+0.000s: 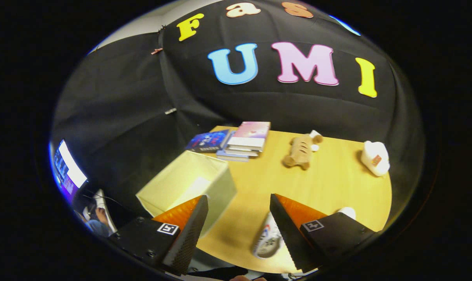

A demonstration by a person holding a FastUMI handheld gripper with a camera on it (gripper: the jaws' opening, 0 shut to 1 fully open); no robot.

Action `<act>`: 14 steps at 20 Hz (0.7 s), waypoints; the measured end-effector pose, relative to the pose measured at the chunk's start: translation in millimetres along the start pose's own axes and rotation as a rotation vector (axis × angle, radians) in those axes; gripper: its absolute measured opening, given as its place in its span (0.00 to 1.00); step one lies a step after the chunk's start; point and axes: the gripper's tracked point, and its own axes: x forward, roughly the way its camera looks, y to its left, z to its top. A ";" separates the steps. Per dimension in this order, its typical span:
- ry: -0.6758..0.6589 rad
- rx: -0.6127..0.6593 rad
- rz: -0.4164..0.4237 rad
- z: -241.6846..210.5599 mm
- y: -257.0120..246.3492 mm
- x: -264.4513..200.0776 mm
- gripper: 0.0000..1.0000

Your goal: Open the storage box then place both shoes into the box .Put the left shoe in first, then the right shoe, with the right side of both shoes facing outward in a uniform manner.

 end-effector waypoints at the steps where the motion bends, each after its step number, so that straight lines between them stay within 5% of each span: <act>1: 0.021 -0.006 -0.042 -16.4 -21.5 -1.1 0.98; 4: 0.113 0.001 -0.134 -70.6 -74.2 -1.4 0.99; 9: 0.275 0.043 -0.123 -152.6 -86.6 19.8 0.99; 14: 0.354 0.010 -0.126 -184.1 -93.0 65.7 0.99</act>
